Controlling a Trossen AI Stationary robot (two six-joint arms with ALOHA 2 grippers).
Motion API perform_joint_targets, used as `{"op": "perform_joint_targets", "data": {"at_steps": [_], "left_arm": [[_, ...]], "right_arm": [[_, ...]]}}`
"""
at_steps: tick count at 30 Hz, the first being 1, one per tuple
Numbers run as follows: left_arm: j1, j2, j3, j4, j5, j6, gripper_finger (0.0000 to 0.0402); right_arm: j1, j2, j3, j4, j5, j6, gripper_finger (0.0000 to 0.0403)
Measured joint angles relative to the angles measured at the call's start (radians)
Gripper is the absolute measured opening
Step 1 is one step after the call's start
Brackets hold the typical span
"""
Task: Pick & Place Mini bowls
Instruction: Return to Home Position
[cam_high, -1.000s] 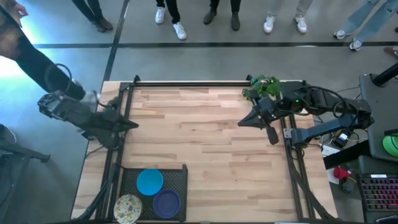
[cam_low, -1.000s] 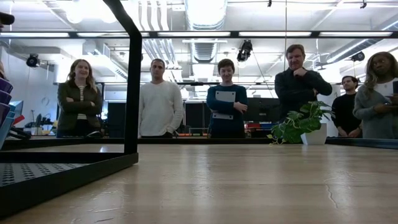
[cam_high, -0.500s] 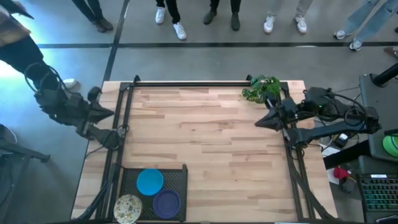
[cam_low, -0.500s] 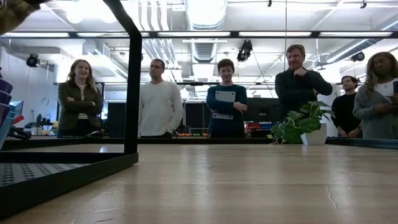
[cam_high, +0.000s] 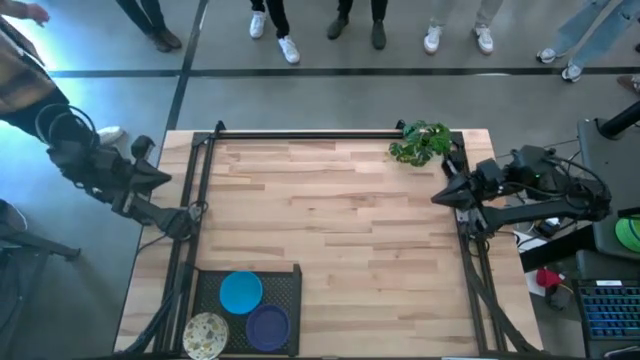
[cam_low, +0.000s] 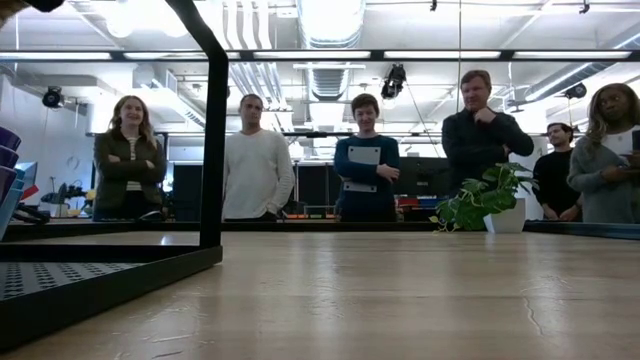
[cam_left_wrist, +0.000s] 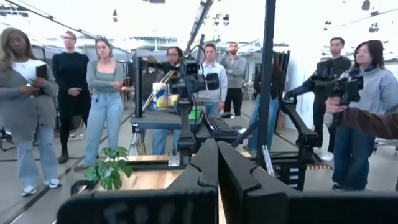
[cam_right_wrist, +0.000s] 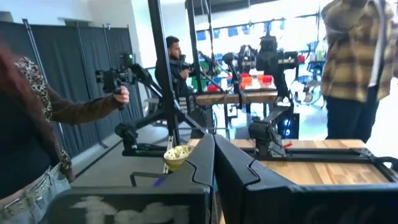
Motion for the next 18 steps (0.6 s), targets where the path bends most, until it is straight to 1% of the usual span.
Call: {"op": "perform_joint_targets", "data": {"at_steps": [3, 18], "left_arm": [[-0.001, -0.023, -0.003, -0.008, 0.0, -0.002, 0.0], [-0.001, -0.024, 0.003, -0.008, -0.005, 0.022, 0.0]], "right_arm": [[0.0, -0.041, -0.017, 0.001, 0.004, 0.0, 0.0008], [0.0, -0.252, -0.077, -0.004, 0.006, -0.029, 0.0008]]}}
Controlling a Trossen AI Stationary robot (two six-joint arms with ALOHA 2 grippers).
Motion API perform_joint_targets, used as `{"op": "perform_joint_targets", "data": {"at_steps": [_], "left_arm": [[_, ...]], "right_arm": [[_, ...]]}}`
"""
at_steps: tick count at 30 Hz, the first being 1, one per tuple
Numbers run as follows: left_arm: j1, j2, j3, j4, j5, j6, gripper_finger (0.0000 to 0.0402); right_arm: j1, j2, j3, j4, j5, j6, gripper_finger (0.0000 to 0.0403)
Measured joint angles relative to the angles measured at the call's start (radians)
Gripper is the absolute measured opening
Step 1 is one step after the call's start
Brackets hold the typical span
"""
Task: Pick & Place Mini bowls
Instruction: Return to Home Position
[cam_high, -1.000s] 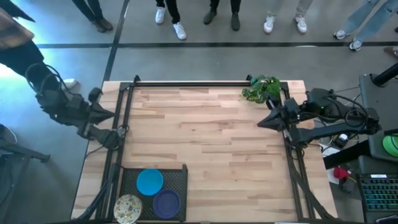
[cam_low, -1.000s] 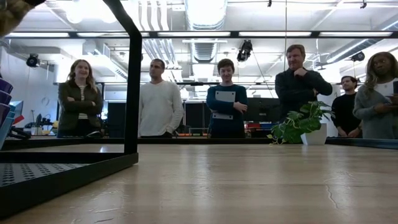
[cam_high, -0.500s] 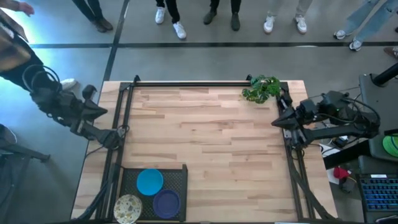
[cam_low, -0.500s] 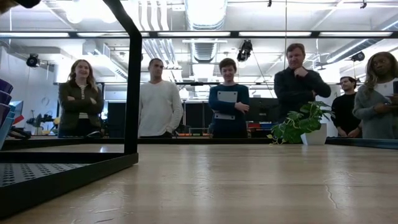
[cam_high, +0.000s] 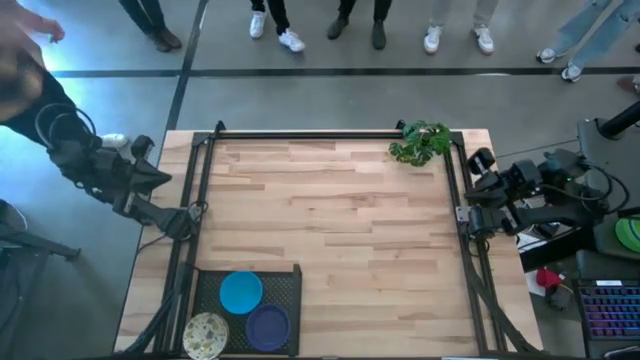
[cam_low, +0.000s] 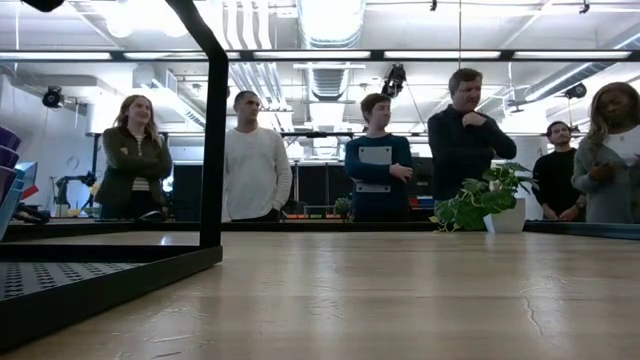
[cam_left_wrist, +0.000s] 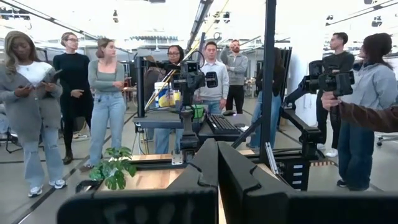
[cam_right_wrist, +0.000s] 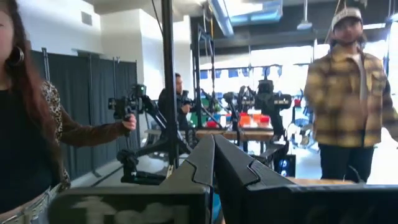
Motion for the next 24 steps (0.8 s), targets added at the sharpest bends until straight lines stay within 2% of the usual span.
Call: {"op": "perform_joint_targets", "data": {"at_steps": [8, 17, 24], "left_arm": [[0.0, -0.001, 0.0, 0.0, -0.003, -0.002, 0.0], [0.0, -0.001, 0.0, 0.0, -0.003, -0.002, 0.0], [0.0, -0.002, 0.0, -0.001, -0.019, 0.007, 0.0]], "right_arm": [[0.0, -0.115, -0.037, -0.002, 0.005, -0.032, 0.0008], [0.0, -0.269, -0.123, -0.002, 0.061, -0.03, 0.0008], [0.0, -0.255, -0.136, -0.006, 0.081, -0.038, 0.0008]]}}
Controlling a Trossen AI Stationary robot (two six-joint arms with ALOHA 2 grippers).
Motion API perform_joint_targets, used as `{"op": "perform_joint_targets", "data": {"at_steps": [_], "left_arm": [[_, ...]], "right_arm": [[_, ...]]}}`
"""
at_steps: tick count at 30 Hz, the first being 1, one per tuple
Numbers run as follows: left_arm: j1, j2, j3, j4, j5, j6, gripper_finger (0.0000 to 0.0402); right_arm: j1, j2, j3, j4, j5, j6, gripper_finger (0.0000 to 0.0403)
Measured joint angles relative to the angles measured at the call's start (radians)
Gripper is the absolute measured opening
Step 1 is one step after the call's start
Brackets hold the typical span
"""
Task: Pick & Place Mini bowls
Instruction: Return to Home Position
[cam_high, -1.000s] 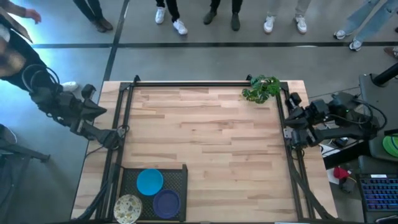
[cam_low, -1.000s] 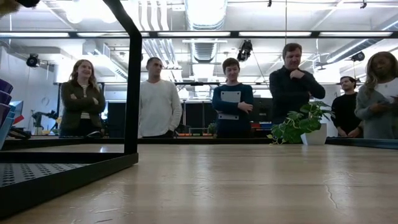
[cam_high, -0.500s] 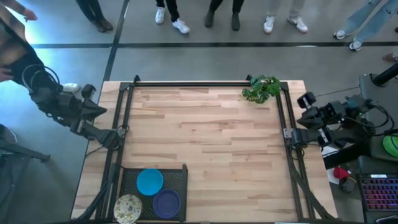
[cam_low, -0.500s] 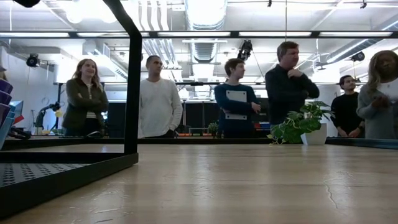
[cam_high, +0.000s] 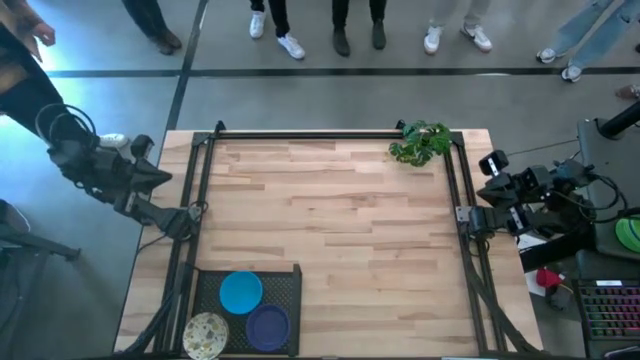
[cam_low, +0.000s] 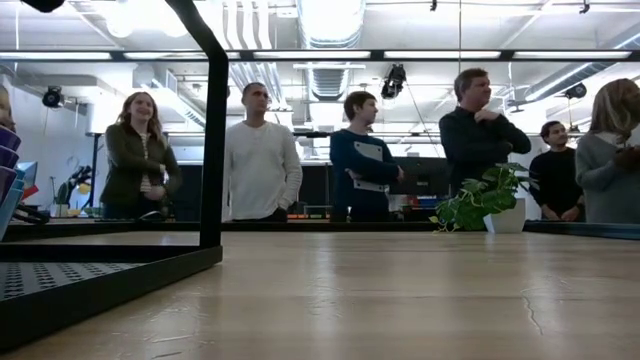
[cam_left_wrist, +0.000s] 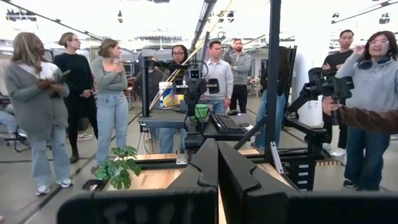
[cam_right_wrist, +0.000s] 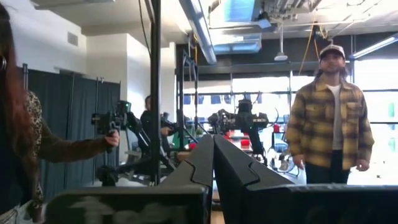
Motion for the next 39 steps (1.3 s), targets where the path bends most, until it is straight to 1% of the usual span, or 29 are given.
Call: {"op": "perform_joint_targets", "data": {"at_steps": [9, 16, 31, 39], "left_arm": [[0.0, 0.0, -0.011, 0.013, -0.003, 0.039, 0.0], [0.0, 0.0, -0.039, 0.05, -0.004, 0.056, 0.0], [0.0, 0.0, -0.146, 0.166, -0.003, 0.074, 0.0], [0.0, -0.001, -0.256, 0.274, -0.003, 0.075, 0.0]], "right_arm": [[0.0, -0.016, -0.02, 0.002, 0.003, -0.012, 0.0008], [0.0, -0.017, -0.067, 0.015, 0.026, -0.03, 0.0008], [0.0, -0.018, -0.226, 0.183, 0.025, -0.007, 0.0008], [0.0, -0.018, -0.358, 0.327, 0.025, -0.007, 0.0008]]}}
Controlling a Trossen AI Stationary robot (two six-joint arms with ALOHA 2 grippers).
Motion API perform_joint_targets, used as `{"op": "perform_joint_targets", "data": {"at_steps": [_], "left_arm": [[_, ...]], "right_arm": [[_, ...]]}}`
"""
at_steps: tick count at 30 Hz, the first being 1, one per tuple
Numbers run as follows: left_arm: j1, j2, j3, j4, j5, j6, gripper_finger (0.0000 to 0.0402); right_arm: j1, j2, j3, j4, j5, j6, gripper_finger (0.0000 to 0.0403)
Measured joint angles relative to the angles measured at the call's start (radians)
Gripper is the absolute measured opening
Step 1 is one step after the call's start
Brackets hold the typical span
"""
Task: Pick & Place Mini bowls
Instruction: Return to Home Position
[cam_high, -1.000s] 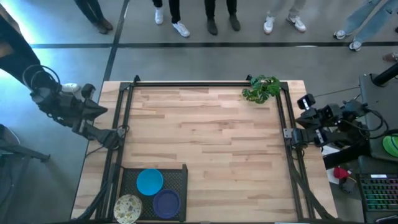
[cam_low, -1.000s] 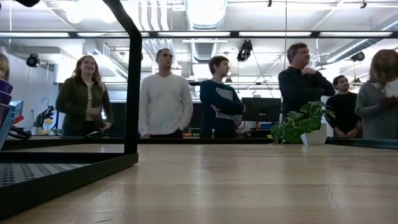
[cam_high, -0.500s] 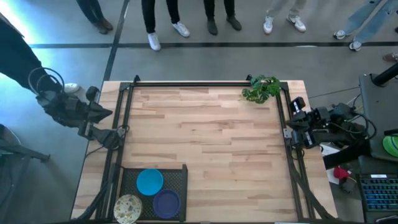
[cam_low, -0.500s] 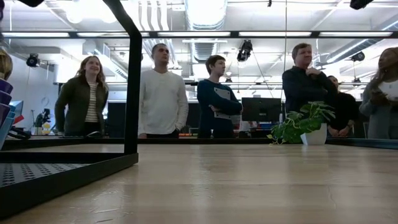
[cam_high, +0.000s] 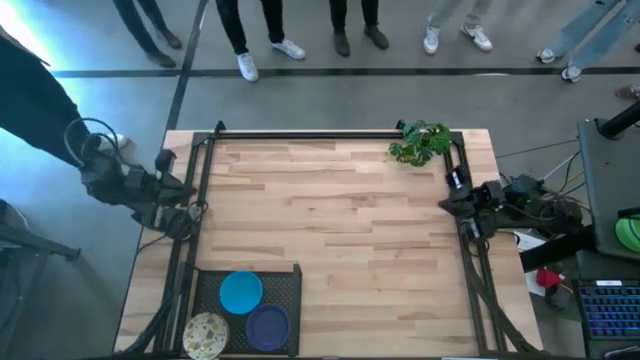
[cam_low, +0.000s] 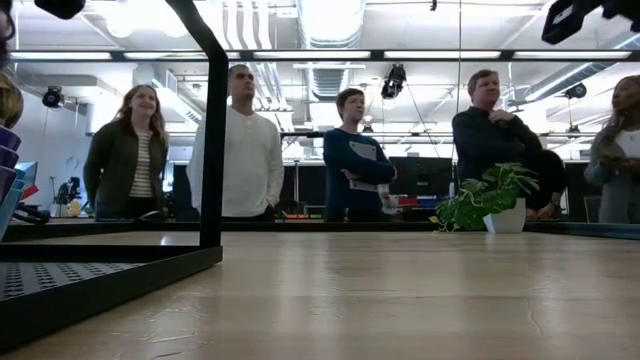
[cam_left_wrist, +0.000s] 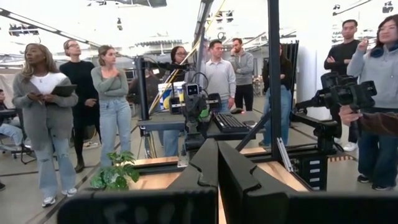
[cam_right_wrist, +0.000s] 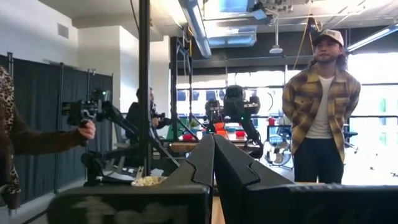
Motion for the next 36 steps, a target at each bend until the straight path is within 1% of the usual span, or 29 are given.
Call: {"op": "perform_joint_targets", "data": {"at_steps": [7, 16, 21, 25, 29, 36], "left_arm": [[0.0, 0.0, -0.081, 0.096, 0.001, -0.002, 0.0], [0.0, 0.0, -0.118, 0.148, 0.0, -0.003, 0.0], [0.0, 0.0, -0.119, 0.159, 0.0, -0.003, 0.0], [0.0, 0.0, -0.119, 0.159, 0.0, -0.003, 0.0], [0.0, 0.0, -0.12, 0.157, 0.0, -0.002, 0.0], [0.0, 0.0, -0.12, 0.157, 0.0, -0.003, 0.0]], "right_arm": [[0.0, -0.001, -0.141, 0.171, -0.001, 0.03, 0.0008], [0.0, -0.001, -0.255, 0.278, 0.0, 0.083, 0.0008], [0.0, 0.0, -0.268, 0.277, 0.0, 0.07, 0.0008], [0.0, 0.0, -0.268, 0.264, 0.0, -0.007, 0.0008], [0.0, 0.001, -0.268, 0.189, 0.0, -0.054, 0.0008], [0.0, 0.001, -0.268, 0.059, 0.001, -0.027, 0.0008]]}}
